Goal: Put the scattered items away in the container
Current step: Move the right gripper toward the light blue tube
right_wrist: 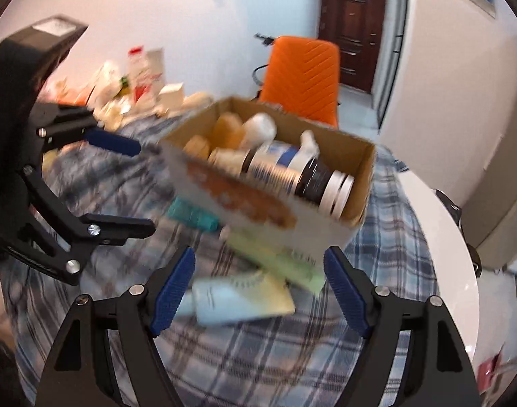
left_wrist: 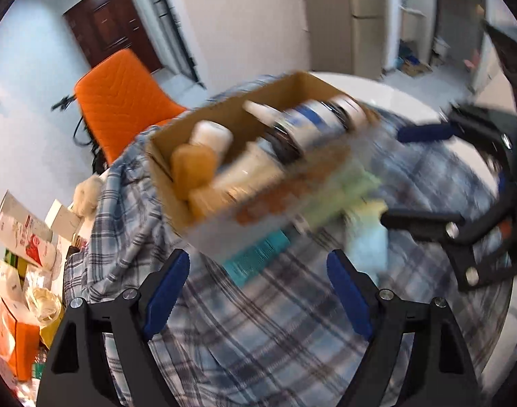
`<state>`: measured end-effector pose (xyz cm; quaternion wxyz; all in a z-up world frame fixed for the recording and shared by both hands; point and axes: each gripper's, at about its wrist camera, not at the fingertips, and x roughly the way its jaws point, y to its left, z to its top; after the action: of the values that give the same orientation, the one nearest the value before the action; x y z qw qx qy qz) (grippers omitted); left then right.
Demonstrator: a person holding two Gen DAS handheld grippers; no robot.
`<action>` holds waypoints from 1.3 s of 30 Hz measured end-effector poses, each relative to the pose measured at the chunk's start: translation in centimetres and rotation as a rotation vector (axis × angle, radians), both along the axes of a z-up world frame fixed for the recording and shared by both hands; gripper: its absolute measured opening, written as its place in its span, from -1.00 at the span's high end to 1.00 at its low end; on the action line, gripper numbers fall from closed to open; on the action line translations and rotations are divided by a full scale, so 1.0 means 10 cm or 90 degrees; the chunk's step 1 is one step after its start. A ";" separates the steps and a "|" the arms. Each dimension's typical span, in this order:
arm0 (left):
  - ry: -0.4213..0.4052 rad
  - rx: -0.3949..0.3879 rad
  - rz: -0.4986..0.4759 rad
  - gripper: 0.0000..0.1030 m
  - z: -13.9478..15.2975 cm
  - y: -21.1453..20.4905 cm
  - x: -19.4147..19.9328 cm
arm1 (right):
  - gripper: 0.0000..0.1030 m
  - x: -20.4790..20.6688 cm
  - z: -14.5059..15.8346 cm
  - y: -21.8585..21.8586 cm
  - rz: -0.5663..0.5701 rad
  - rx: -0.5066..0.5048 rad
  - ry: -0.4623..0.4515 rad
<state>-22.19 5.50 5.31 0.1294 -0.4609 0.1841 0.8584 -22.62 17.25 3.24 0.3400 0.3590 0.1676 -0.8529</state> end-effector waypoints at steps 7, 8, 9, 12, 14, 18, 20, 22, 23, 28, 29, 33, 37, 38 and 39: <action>-0.027 -0.054 -0.072 -0.66 -0.37 0.30 0.17 | -0.71 0.04 -0.38 0.13 0.065 0.027 -0.053; -0.026 -0.058 -0.079 -0.66 -0.41 0.32 0.17 | -0.71 0.04 -0.42 0.14 0.072 0.038 -0.052; -0.028 -0.058 -0.084 -0.66 -0.44 0.34 0.16 | -0.71 0.05 -0.45 0.15 0.076 0.048 -0.048; -0.030 -0.057 -0.089 -0.66 -0.48 0.36 0.13 | -0.71 0.01 -0.50 0.18 0.084 0.058 -0.050; -0.035 -0.051 -0.097 -0.66 -0.49 0.39 0.12 | -0.71 -0.03 -0.50 0.19 0.093 0.050 -0.059; -0.038 -0.052 -0.118 -0.66 -0.51 0.47 0.16 | -0.71 -0.07 -0.52 0.18 0.110 0.046 -0.065; -0.050 -0.047 -0.131 -0.66 -0.52 0.51 0.19 | -0.71 -0.07 -0.55 0.16 0.127 0.055 -0.064; -0.056 -0.041 -0.142 -0.66 -0.53 0.53 0.22 | -0.71 -0.07 -0.57 0.13 0.138 0.071 -0.056; -0.055 -0.041 -0.147 -0.66 -0.53 0.55 0.23 | -0.73 -0.08 -0.58 0.12 0.144 0.076 -0.055; -0.059 -0.029 -0.144 -0.66 -0.54 0.62 0.17 | -0.84 -0.18 -0.61 0.10 0.151 0.065 -0.087; -0.064 -0.025 -0.141 -0.66 -0.55 0.63 0.14 | -0.84 -0.19 -0.61 0.10 0.150 0.061 -0.093; -0.079 -0.013 -0.141 -0.65 -0.60 0.63 0.08 | -0.84 -0.18 -0.62 0.08 0.160 0.062 -0.094; -0.102 -0.012 -0.133 -0.66 -0.68 0.62 0.04 | -0.84 -0.19 -0.69 0.04 0.163 0.072 -0.099; -0.105 -0.011 -0.131 -0.66 -0.70 0.61 0.03 | -0.84 -0.20 -0.71 0.03 0.163 0.071 -0.103; -0.106 -0.011 -0.130 -0.66 -0.71 0.61 0.03 | -0.84 -0.21 -0.72 0.03 0.161 0.069 -0.106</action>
<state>-21.90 11.56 -1.75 0.2267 -0.5108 0.2261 0.7978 -24.67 17.57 -3.97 0.4377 0.4222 0.2285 -0.7602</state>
